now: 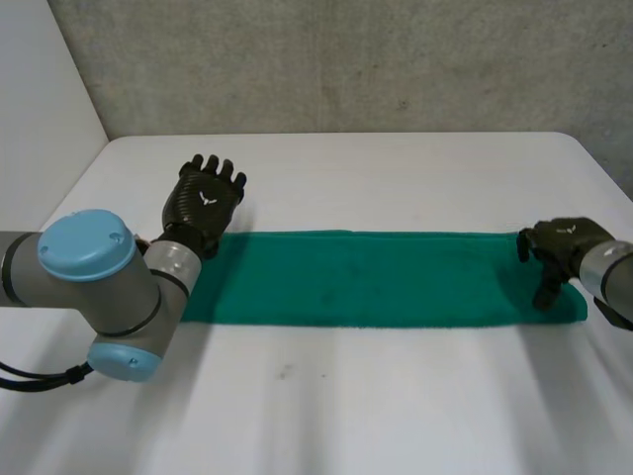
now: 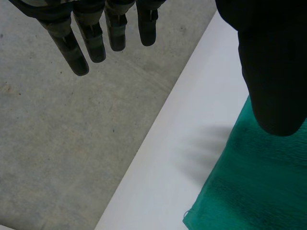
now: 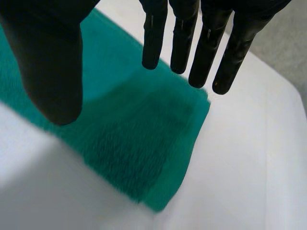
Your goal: Fold the towel.
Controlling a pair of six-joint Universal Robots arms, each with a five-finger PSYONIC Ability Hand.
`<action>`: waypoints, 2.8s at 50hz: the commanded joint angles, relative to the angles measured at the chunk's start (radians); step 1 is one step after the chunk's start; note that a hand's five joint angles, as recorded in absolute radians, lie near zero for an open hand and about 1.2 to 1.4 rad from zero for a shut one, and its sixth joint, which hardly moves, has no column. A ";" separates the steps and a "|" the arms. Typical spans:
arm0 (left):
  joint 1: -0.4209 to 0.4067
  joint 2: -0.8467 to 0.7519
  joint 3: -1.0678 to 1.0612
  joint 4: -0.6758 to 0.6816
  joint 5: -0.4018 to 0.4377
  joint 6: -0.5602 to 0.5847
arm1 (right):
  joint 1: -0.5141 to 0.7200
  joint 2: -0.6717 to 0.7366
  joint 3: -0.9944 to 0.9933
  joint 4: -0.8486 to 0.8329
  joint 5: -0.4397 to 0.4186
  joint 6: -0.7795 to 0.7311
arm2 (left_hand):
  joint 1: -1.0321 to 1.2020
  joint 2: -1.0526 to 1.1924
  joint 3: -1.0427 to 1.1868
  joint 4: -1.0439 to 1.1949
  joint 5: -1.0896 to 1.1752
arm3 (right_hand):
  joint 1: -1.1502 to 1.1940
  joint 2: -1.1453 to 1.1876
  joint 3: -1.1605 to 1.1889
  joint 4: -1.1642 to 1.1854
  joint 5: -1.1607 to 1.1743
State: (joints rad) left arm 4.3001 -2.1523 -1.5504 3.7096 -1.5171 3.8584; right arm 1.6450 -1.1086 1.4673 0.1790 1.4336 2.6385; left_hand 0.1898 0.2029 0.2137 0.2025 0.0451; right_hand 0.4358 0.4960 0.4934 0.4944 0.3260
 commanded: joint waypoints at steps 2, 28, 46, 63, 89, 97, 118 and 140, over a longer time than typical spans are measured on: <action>0.000 0.022 -0.039 0.003 0.001 -0.002 | -0.057 0.013 0.108 -0.136 -0.024 -0.009 | -0.006 -0.019 -0.030 -0.018 -0.035 | 0.095 0.035 0.038 0.037 0.031; 0.009 0.078 -0.089 0.004 0.000 -0.002 | -0.263 0.062 -0.004 -0.208 0.163 -0.333 | -0.009 -0.022 -0.033 -0.021 -0.038 | 0.960 0.900 0.903 0.902 0.896; 0.023 0.153 -0.164 0.004 -0.020 -0.017 | 0.310 -0.080 -0.079 -0.306 -0.073 -0.117 | -0.009 -0.022 -0.033 -0.021 -0.038 | 0.960 0.900 0.903 0.902 0.896; 0.012 0.206 -0.208 -0.002 -0.032 -0.111 | 0.707 0.243 -0.160 -0.323 -0.184 -0.130 | -0.009 -0.022 -0.033 -0.021 -0.038 | 0.339 0.279 0.281 0.280 0.274; -0.149 0.155 -0.111 0.004 -0.044 -0.209 | 0.193 -0.017 0.288 -0.351 -0.070 0.031 | -0.006 -0.019 -0.030 -0.018 -0.035 | 0.804 0.744 0.747 0.746 0.740; -0.141 0.174 -0.139 -0.005 -0.077 -0.212 | 0.231 -0.025 0.185 -0.377 -0.058 0.047 | -0.009 -0.022 -0.033 -0.021 -0.038 | 0.960 0.900 0.903 0.902 0.896; -0.089 0.275 -0.189 -0.025 -0.167 -0.299 | 0.750 0.148 -0.056 -0.377 -0.056 0.008 | -0.015 -0.028 -0.039 -0.028 -0.045 | 0.007 -0.054 -0.051 -0.052 -0.058; -0.260 0.106 -0.013 -0.313 -0.161 -0.635 | 0.497 0.168 -0.137 -0.152 -0.024 0.400 | 0.006 -0.007 -0.018 -0.007 -0.024 | -0.261 -0.321 -0.319 -0.320 -0.326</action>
State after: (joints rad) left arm 4.0654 -1.9625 -1.6232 3.5412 -1.6792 3.3378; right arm 2.1686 -1.0422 1.3833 -0.0761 1.4560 3.0097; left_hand 0.1898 0.2029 0.2137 0.2025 0.0451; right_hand 0.2036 0.2222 0.2099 0.2329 0.0629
